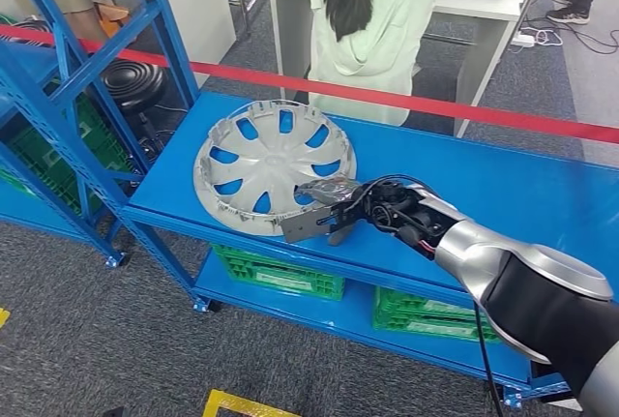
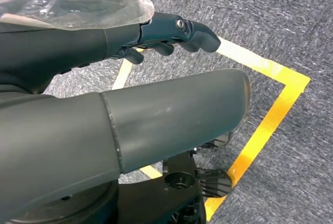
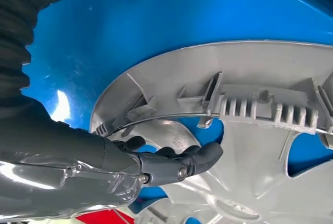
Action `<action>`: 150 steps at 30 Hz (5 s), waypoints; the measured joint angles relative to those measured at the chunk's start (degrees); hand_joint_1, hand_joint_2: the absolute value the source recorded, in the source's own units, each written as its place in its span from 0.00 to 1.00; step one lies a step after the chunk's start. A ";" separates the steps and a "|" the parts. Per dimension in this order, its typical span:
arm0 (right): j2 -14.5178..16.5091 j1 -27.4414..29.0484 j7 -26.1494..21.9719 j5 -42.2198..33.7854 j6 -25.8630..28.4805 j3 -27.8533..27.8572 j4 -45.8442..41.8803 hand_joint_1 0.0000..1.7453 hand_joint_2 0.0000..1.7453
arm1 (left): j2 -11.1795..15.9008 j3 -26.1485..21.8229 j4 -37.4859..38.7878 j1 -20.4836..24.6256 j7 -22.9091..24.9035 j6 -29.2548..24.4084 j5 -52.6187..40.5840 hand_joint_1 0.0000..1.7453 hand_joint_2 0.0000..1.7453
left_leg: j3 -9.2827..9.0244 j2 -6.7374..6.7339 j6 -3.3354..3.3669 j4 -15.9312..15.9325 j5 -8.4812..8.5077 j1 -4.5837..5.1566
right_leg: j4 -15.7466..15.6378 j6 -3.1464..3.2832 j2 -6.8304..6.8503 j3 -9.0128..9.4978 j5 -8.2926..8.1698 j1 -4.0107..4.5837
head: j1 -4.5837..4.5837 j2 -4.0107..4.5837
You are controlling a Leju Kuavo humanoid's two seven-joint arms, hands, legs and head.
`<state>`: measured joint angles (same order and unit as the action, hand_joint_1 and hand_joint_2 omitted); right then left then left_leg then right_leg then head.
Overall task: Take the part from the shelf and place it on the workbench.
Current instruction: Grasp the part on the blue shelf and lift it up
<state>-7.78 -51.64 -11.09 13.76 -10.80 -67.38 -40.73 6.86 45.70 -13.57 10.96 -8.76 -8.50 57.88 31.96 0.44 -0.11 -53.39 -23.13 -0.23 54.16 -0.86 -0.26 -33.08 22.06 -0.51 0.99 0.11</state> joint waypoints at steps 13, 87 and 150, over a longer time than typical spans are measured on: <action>0.00 0.38 -0.47 0.62 -0.59 0.13 1.65 0.00 1.00 | 0.00 0.00 0.00 0.08 -0.18 -0.01 -0.09 0.00 0.00 | -0.02 0.00 0.00 0.00 0.00 0.01 | 0.00 0.00 0.00 0.03 0.00 -0.01 | 0.00 0.00; -0.70 1.97 -6.45 -21.66 -2.74 3.51 3.24 1.00 1.00 | -0.07 -1.55 0.00 -1.26 -3.85 -1.64 3.26 0.00 0.00 | -0.64 -0.04 -0.06 0.00 -0.14 0.00 | -0.06 0.00 -0.03 0.61 0.08 0.00 | -0.10 0.00; 8.42 16.44 -20.21 -58.28 -18.63 31.32 -35.40 1.00 1.00 | 1.44 -2.49 0.00 -2.34 -3.87 -2.42 4.15 0.00 0.00 | -0.02 -0.05 -0.16 0.04 -0.12 -0.07 | -0.05 0.02 -0.08 0.03 0.09 0.07 | -0.08 0.00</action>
<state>0.64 -35.21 -31.30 -44.52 -29.44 -36.06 -76.12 8.31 43.21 -13.57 8.63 -12.63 -10.92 62.03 31.93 0.39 -0.27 -53.35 -23.25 -0.30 54.11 -0.84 -0.34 -33.06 22.14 -0.44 0.91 0.11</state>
